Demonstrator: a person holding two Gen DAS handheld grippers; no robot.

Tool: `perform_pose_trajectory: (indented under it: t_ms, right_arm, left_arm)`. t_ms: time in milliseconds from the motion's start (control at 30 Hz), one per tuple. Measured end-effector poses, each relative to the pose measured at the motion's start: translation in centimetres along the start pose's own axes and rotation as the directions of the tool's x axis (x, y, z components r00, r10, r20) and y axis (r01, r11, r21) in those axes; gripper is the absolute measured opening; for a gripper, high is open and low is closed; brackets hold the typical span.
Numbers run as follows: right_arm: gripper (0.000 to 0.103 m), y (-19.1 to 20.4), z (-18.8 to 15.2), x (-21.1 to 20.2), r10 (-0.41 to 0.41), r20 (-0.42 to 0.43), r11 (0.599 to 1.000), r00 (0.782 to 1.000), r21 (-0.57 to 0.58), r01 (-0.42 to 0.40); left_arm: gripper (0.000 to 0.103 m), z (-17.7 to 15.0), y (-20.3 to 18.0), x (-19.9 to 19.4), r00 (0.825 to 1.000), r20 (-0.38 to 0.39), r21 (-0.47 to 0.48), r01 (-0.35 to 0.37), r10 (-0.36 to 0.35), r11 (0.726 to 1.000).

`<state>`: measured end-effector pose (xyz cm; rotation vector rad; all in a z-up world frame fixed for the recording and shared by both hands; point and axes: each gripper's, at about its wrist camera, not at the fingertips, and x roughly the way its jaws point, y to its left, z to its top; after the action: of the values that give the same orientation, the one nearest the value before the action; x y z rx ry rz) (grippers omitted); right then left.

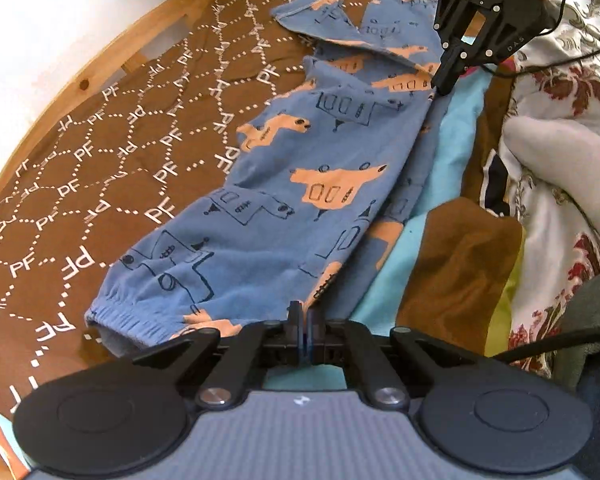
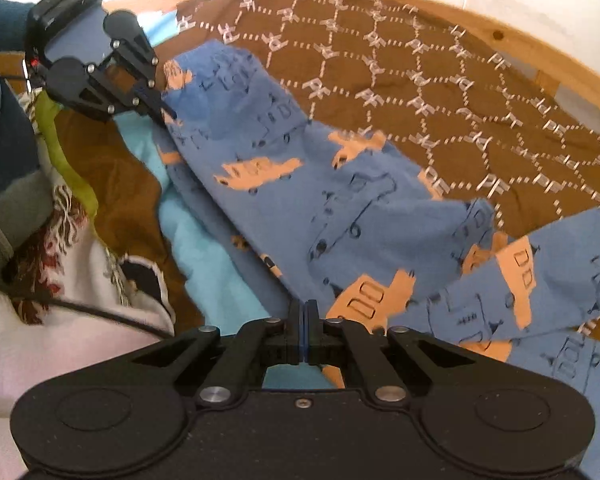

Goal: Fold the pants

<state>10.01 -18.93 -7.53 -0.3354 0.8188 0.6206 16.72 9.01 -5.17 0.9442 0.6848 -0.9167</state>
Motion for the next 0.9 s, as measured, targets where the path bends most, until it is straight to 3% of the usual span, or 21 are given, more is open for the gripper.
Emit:
perform_pose_trajectory:
  t_ms: [200,300,333,367,400,433,467,533,600,667,767,833,900]
  right_arm:
    - [0.000,0.0,-0.1,0.1,0.026,-0.017,1.000,1.000,0.007,-0.026]
    - [0.000,-0.2,-0.7,0.7,0.033,-0.022,0.999,0.999,0.043,-0.032]
    - [0.003,-0.6,-0.8,0.4,0.045,-0.012,0.996,0.999,0.077,-0.044]
    - [0.015,-1.0,-0.8,-0.1,0.059,0.001,0.992,0.998,0.109,-0.059]
    - [0.032,-1.5,-0.9,-0.7,0.065,0.023,0.988,0.998,0.141,-0.067]
    - [0.040,-2.2,-1.1,-1.4,0.051,0.048,0.984,0.998,0.167,-0.058]
    - [0.055,-2.8,-1.2,-2.1,0.023,0.070,0.981,0.997,0.190,-0.036]
    - [0.070,-4.6,-1.6,-3.6,-0.070,0.103,0.965,0.992,0.261,0.041]
    - [0.094,-6.8,-2.1,-4.9,-0.209,0.115,0.917,0.971,0.367,0.154]
    - [0.097,-9.1,-2.7,-6.2,-0.326,0.111,0.841,0.939,0.487,0.235]
    - [0.100,-12.3,-3.4,-7.5,-0.431,0.085,0.741,0.898,0.602,0.298]
    - [0.100,-13.8,-3.1,-7.7,-0.459,0.081,0.720,0.885,0.617,0.317]
    - [0.097,-14.8,-2.2,-7.5,-0.470,0.078,0.718,0.879,0.612,0.330]
  left_arm:
    - [0.002,-0.2,0.3,0.1,0.999,-0.009,-0.014,0.049,-0.050,0.999]
    - [0.012,-0.2,2.0,-0.1,0.993,0.029,-0.155,0.120,-0.117,0.981]
    - [0.024,-0.1,2.8,-0.3,0.987,0.048,-0.224,0.158,-0.151,0.962]
    - [0.052,0.1,3.8,-0.5,0.980,0.083,-0.294,0.195,-0.178,0.936]
    - [0.067,0.4,4.6,-0.8,0.975,0.123,-0.351,0.218,-0.186,0.911]
    - [0.082,0.8,5.1,-1.1,0.972,0.158,-0.391,0.224,-0.174,0.893]
    - [0.082,1.4,5.4,-1.2,0.968,0.191,-0.420,0.231,-0.163,0.878]
    - [0.084,3.5,5.6,-0.9,0.958,0.225,-0.432,0.259,-0.175,0.864]
    - [0.089,6.3,4.9,0.2,0.947,0.265,-0.424,0.284,-0.182,0.860]
    - [0.091,9.2,3.9,1.9,0.928,0.301,-0.422,0.335,-0.219,0.842]
    - [0.088,14.0,2.0,5.2,0.880,0.361,-0.420,0.448,-0.308,0.789]
    - [0.081,16.4,0.8,7.4,0.849,0.392,-0.423,0.508,-0.354,0.751]
    - [0.073,18.4,-0.2,9.9,0.832,0.397,-0.441,0.544,-0.388,0.714]
